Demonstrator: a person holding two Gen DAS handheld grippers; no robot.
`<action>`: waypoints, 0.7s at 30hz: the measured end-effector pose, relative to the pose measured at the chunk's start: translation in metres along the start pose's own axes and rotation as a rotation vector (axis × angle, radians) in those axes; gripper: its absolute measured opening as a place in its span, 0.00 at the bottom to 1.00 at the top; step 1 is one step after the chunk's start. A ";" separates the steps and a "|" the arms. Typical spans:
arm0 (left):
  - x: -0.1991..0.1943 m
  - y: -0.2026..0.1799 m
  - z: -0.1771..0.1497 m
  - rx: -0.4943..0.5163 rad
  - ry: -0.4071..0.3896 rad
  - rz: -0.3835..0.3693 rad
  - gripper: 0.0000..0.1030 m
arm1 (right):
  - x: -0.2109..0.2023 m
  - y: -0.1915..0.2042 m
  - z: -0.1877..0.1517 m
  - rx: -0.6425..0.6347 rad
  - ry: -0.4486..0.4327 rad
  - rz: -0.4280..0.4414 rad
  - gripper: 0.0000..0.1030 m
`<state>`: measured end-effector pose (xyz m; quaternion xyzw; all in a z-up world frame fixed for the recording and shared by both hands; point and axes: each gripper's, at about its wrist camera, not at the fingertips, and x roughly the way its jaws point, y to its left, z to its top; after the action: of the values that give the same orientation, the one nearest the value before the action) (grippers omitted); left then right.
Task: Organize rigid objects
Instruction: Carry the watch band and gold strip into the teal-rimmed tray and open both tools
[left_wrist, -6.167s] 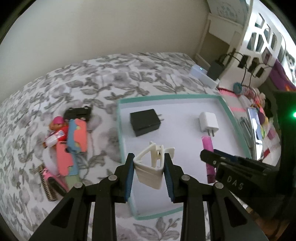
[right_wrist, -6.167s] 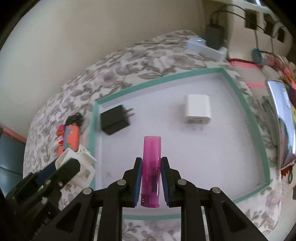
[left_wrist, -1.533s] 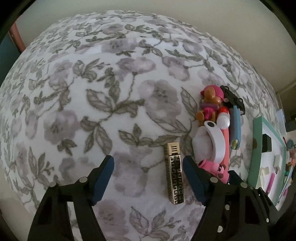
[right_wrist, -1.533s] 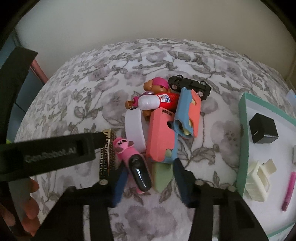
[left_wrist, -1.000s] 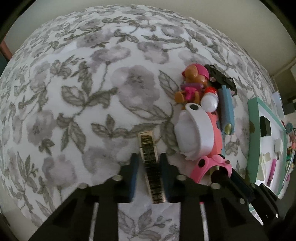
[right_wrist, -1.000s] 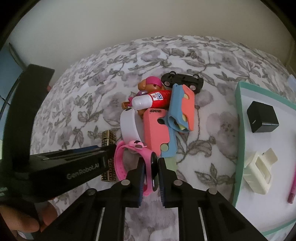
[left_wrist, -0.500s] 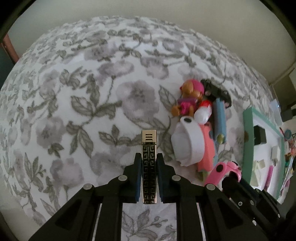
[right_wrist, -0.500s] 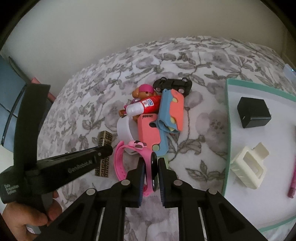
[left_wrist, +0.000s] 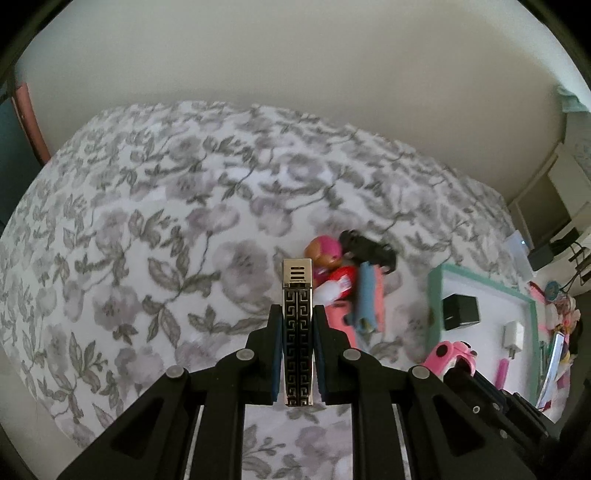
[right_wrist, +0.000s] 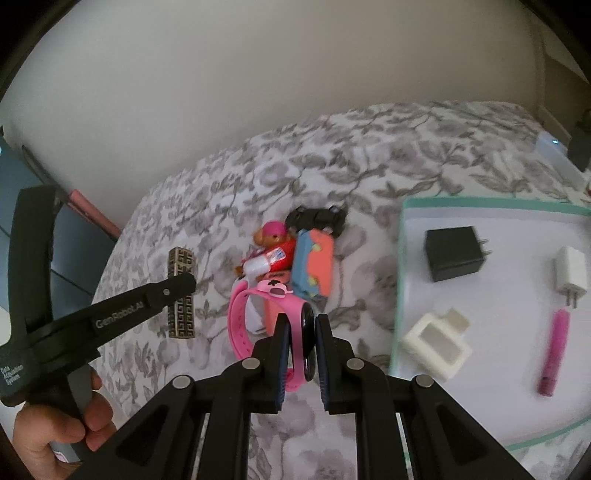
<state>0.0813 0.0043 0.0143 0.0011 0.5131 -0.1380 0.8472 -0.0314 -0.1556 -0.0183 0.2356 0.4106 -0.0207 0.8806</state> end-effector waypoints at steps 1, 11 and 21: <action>-0.004 -0.004 0.000 0.006 -0.009 -0.001 0.15 | -0.003 -0.004 0.001 0.006 -0.005 -0.004 0.14; -0.004 -0.058 -0.007 0.097 -0.020 -0.015 0.15 | -0.030 -0.054 0.007 0.107 -0.025 -0.056 0.14; 0.005 -0.117 -0.025 0.206 0.016 -0.054 0.15 | -0.045 -0.104 0.007 0.172 -0.027 -0.152 0.14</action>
<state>0.0344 -0.1057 0.0150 0.0753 0.5028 -0.2127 0.8344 -0.0805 -0.2586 -0.0227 0.2784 0.4119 -0.1259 0.8585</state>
